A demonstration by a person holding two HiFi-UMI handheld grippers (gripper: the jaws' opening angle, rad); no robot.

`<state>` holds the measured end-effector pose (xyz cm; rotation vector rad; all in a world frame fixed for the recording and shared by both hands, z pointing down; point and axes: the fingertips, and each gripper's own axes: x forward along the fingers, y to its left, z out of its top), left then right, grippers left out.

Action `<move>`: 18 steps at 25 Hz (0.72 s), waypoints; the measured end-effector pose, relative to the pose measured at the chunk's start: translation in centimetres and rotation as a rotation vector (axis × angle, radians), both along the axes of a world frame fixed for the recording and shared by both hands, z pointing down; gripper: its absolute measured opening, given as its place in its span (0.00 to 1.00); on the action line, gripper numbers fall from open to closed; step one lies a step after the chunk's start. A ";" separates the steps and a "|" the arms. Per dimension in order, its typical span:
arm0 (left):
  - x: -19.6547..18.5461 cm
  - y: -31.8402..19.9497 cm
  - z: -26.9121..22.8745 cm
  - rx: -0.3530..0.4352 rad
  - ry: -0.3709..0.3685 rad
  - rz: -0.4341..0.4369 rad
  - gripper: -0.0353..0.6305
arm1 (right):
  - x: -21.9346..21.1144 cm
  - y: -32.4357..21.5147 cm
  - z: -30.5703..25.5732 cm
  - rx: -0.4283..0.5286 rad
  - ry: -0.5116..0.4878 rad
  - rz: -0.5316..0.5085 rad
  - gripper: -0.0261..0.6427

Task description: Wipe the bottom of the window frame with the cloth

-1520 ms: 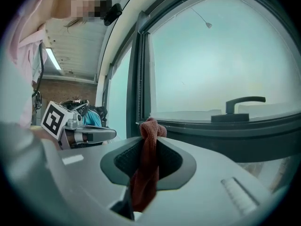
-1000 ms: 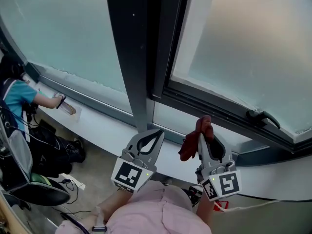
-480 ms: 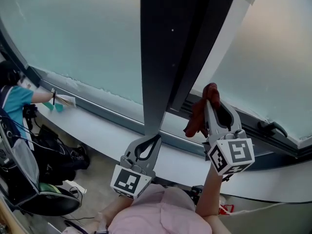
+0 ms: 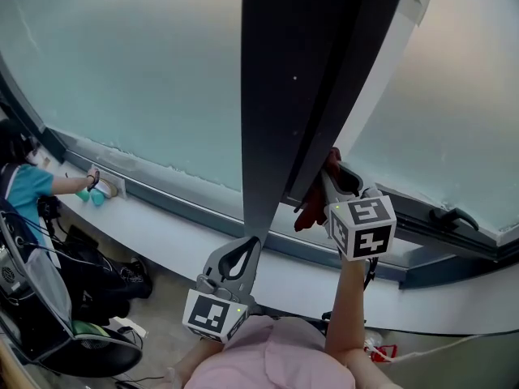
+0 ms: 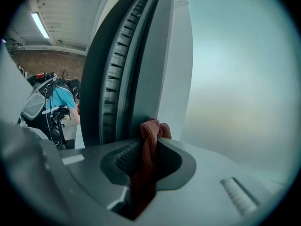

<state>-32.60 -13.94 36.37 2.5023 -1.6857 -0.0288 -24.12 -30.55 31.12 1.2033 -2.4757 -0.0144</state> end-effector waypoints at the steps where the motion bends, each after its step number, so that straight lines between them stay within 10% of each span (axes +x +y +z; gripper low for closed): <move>1: 0.0 0.0 0.1 0.000 0.001 0.003 0.05 | 0.0 -0.2 0.2 -0.009 0.018 0.007 0.15; 7: 0.8 -0.1 -0.2 0.012 0.010 0.033 0.05 | -0.2 -1.1 1.2 0.045 0.211 0.044 0.15; 18: 2.0 0.6 -0.7 0.024 0.011 0.051 0.05 | -0.1 -1.0 1.2 0.079 0.250 0.023 0.15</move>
